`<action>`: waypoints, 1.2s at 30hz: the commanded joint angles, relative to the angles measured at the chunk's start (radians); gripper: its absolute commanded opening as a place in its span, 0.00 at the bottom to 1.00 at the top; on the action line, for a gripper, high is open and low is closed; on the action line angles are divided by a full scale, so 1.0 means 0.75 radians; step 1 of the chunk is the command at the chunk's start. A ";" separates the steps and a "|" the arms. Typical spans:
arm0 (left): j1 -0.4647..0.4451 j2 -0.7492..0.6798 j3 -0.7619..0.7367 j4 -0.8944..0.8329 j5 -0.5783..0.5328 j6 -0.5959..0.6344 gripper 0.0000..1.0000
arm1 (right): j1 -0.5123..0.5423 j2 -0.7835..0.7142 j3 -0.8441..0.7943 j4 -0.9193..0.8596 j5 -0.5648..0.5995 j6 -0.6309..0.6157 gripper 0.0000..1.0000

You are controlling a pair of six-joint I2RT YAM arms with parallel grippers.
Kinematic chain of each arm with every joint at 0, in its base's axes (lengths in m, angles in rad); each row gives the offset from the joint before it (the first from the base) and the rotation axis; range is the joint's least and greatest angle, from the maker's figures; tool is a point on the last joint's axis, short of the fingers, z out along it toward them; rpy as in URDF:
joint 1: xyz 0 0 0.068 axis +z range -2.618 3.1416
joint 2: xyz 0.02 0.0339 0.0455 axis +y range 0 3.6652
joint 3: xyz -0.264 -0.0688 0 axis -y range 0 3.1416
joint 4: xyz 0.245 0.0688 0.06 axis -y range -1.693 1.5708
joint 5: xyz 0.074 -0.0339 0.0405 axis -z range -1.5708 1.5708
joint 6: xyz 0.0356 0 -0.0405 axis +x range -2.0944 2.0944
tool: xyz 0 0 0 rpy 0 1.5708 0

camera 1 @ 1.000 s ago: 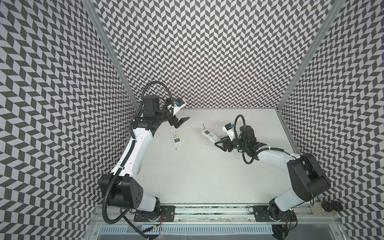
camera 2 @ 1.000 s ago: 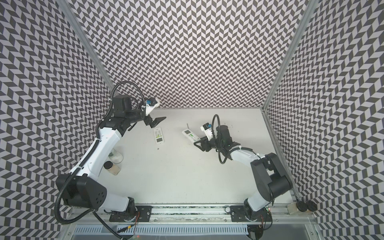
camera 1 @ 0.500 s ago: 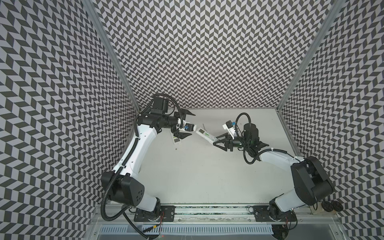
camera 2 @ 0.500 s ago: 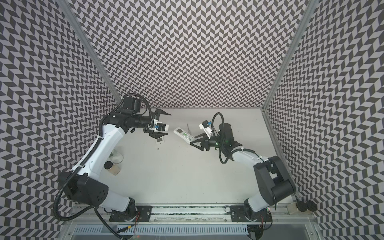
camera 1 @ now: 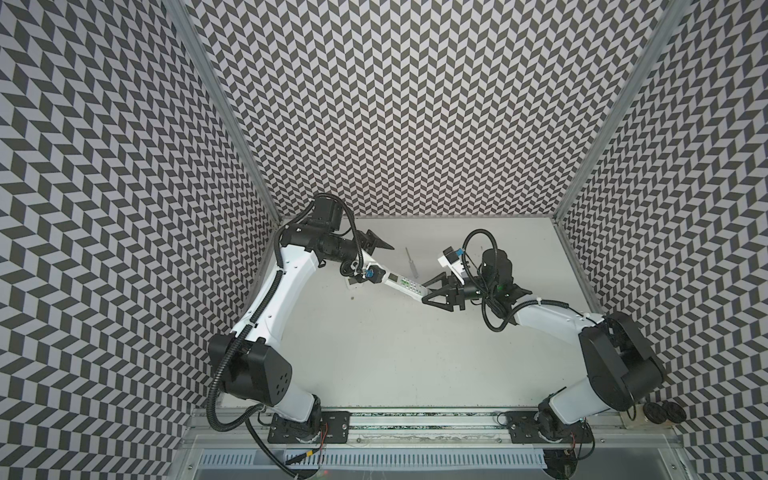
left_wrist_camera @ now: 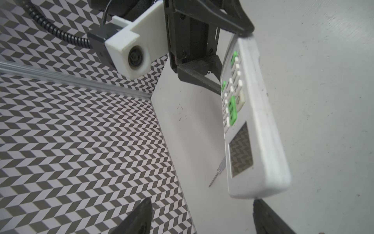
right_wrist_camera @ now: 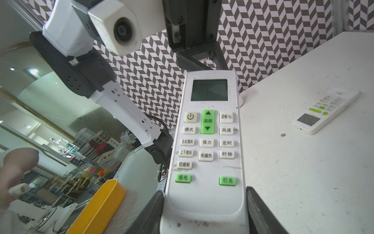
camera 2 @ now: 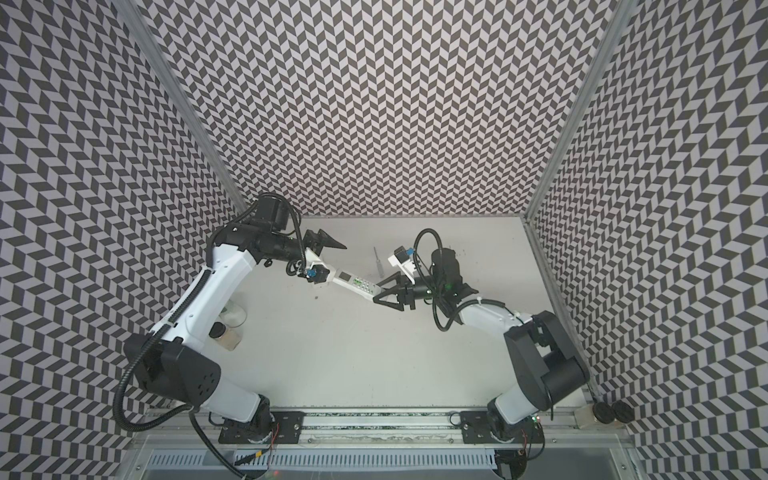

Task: Unload the batteries from the remote control
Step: 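Bring the remote to the left gripper and grasp its other end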

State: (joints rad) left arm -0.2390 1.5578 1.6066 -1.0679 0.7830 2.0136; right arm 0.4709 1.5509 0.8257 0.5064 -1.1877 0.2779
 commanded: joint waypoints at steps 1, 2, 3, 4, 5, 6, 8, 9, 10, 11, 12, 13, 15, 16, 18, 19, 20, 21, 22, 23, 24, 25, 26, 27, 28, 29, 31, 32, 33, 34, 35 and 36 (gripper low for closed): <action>-0.014 -0.003 0.045 -0.188 0.100 0.417 0.74 | 0.005 0.025 0.049 0.094 -0.057 0.033 0.27; -0.013 0.003 0.052 -0.221 0.107 0.439 0.74 | 0.005 0.028 0.052 0.111 -0.068 0.050 0.27; -0.011 0.009 0.055 -0.245 0.105 0.457 0.73 | 0.005 0.023 0.045 0.139 -0.071 0.065 0.27; -0.007 0.011 0.054 -0.257 0.107 0.471 0.73 | 0.005 0.021 0.033 0.170 -0.071 0.078 0.27; -0.002 0.010 0.047 -0.250 0.105 0.476 0.73 | 0.004 0.021 0.030 0.180 -0.072 0.081 0.27; 0.000 0.006 0.036 -0.236 0.103 0.479 0.73 | 0.004 0.021 0.034 0.173 -0.071 0.081 0.27; 0.000 -0.004 0.024 -0.219 0.115 0.487 0.74 | 0.006 0.025 0.042 0.164 -0.064 0.100 0.27; -0.001 -0.004 0.028 -0.227 0.138 0.489 0.74 | 0.004 0.025 0.037 0.184 -0.065 0.122 0.27; -0.001 -0.002 0.032 -0.240 0.170 0.492 0.72 | 0.007 0.025 0.026 0.232 -0.070 0.148 0.27; 0.000 -0.001 0.029 -0.252 0.202 0.506 0.69 | 0.010 0.024 0.011 0.282 -0.071 0.173 0.27; 0.000 -0.001 0.018 -0.258 0.228 0.524 0.65 | 0.012 0.028 0.009 0.302 -0.071 0.179 0.26; 0.001 -0.007 0.001 -0.259 0.249 0.547 0.61 | 0.013 0.035 0.016 0.292 -0.072 0.179 0.25; -0.004 -0.015 -0.026 -0.277 0.261 0.605 0.54 | 0.013 0.047 0.050 0.236 -0.069 0.171 0.22; -0.004 -0.014 -0.027 -0.297 0.265 0.626 0.50 | 0.012 0.045 0.060 0.218 -0.067 0.168 0.22; -0.001 -0.006 -0.027 -0.320 0.282 0.649 0.43 | 0.017 0.034 0.052 0.243 -0.061 0.171 0.22; 0.003 -0.003 -0.033 -0.316 0.294 0.653 0.40 | 0.020 0.033 0.047 0.253 -0.059 0.166 0.22; 0.002 -0.006 -0.043 -0.300 0.301 0.651 0.38 | 0.021 0.035 0.048 0.246 -0.061 0.158 0.22; 0.002 -0.014 -0.058 -0.279 0.304 0.652 0.35 | 0.021 0.042 0.056 0.229 -0.062 0.155 0.21; 0.002 -0.022 -0.068 -0.268 0.309 0.658 0.31 | 0.021 0.047 0.065 0.204 -0.060 0.152 0.21; 0.002 -0.023 -0.067 -0.272 0.317 0.659 0.29 | 0.021 0.049 0.072 0.193 -0.060 0.153 0.21; 0.003 -0.022 -0.059 -0.288 0.327 0.658 0.26 | 0.025 0.045 0.072 0.195 -0.062 0.155 0.22; 0.007 -0.018 -0.052 -0.302 0.339 0.659 0.25 | 0.028 0.040 0.063 0.208 -0.063 0.151 0.22; 0.010 -0.017 -0.052 -0.308 0.346 0.658 0.22 | 0.029 0.036 0.052 0.216 -0.063 0.143 0.22; 0.011 -0.016 -0.059 -0.303 0.345 0.659 0.21 | 0.029 0.036 0.047 0.214 -0.064 0.133 0.22; 0.012 -0.022 -0.072 -0.289 0.339 0.658 0.19 | 0.029 0.037 0.049 0.201 -0.066 0.125 0.23; 0.012 -0.028 -0.085 -0.276 0.334 0.662 0.17 | 0.029 0.037 0.054 0.182 -0.066 0.117 0.24; 0.016 -0.033 -0.079 -0.283 0.333 0.667 0.12 | 0.029 0.024 0.063 0.140 -0.061 0.099 0.34; 0.019 -0.028 -0.066 -0.294 0.340 0.667 0.10 | 0.030 0.014 0.058 0.137 -0.055 0.089 0.39; 0.025 -0.024 -0.056 -0.305 0.351 0.667 0.08 | 0.029 0.003 0.046 0.137 -0.046 0.070 0.45; 0.030 -0.021 -0.052 -0.302 0.358 0.662 0.07 | 0.029 -0.010 0.035 0.127 -0.036 0.045 0.49; 0.032 -0.022 -0.058 -0.282 0.360 0.645 0.06 | 0.025 -0.017 0.032 0.099 -0.028 0.015 0.51; 0.032 -0.030 -0.069 -0.251 0.357 0.619 0.06 | 0.018 -0.025 0.038 0.046 -0.017 -0.030 0.52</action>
State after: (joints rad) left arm -0.2352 1.5612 1.5539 -1.2430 0.9936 2.0956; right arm 0.4828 1.5715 0.8467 0.5606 -1.2274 0.3683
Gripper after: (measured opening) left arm 0.177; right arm 0.558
